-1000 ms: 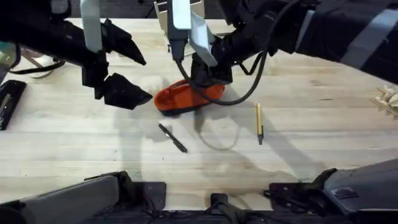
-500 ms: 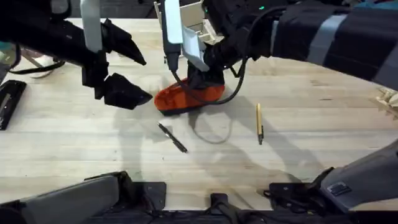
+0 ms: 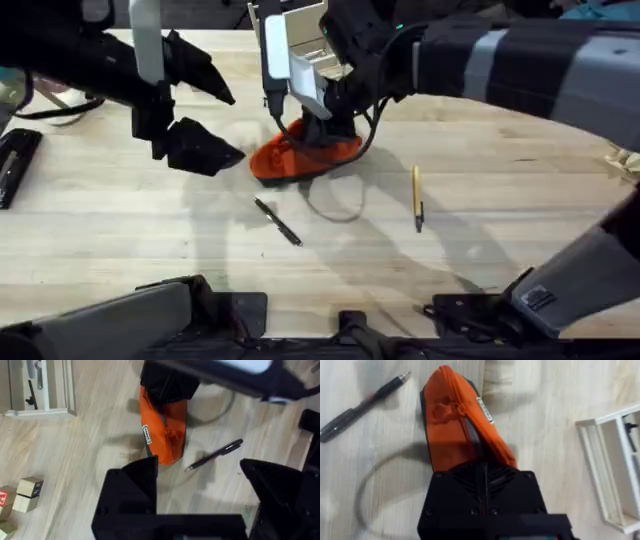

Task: Unzip the bag, pick up the pens from the table one at a time and place them inside, then zip the bag closed.

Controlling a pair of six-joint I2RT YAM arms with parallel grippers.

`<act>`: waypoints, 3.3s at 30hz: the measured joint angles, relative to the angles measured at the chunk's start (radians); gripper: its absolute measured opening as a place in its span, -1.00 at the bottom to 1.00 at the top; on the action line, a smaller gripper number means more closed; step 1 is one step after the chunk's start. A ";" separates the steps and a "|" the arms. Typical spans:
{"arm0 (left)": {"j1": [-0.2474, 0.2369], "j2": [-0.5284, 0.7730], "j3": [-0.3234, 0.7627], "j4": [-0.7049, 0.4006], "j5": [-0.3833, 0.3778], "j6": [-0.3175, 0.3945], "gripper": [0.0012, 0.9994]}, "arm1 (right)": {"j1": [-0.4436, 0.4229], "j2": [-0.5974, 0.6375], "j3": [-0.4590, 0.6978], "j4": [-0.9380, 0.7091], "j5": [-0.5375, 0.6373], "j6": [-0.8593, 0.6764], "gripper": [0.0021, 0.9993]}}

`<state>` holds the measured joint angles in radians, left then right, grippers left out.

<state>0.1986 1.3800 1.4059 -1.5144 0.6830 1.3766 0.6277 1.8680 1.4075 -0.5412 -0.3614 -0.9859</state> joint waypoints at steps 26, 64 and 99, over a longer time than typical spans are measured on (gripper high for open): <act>0.000 0.000 0.000 0.000 0.000 0.000 0.99 | 0.000 0.088 0.008 0.112 0.036 0.222 -0.94; 0.000 0.000 0.000 0.003 0.000 0.000 0.99 | 0.014 0.017 0.024 -0.077 0.146 0.279 0.99; 0.000 -0.034 0.004 -0.090 0.007 0.000 0.99 | 0.011 -0.529 0.016 -0.555 0.444 0.999 0.99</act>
<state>0.1986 1.3460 1.4097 -1.6039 0.6899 1.3762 0.6392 1.3392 1.4239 -1.0962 0.0823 0.0126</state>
